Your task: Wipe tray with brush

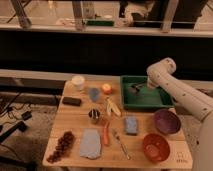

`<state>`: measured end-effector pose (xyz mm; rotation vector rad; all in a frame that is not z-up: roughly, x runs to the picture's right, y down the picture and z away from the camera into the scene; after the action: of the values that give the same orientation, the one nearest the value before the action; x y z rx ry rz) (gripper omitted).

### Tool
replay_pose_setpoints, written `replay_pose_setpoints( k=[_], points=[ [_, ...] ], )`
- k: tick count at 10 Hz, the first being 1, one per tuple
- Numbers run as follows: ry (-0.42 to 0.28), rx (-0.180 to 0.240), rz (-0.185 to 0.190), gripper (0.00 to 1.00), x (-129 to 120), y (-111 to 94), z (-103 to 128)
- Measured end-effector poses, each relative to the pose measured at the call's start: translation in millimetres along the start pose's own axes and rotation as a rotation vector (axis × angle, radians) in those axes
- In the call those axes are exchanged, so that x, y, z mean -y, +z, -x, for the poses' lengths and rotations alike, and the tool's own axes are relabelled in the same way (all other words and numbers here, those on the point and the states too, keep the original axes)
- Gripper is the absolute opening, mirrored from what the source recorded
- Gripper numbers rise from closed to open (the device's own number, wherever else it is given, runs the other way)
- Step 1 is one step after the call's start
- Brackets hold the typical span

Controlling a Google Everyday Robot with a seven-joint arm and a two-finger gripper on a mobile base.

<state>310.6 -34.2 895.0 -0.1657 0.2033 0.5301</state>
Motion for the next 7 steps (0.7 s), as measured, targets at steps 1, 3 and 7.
replay_pose_setpoints(
  k=[1,3,7],
  points=[
    [0.001,-0.001,-0.001,0.29,0.4,-0.3,-0.9],
    [0.001,-0.001,0.0,0.51,0.3,-0.2,-0.8],
    [-0.003,0.001,0.001,0.8,-0.7,0.0,2.4]
  ],
)
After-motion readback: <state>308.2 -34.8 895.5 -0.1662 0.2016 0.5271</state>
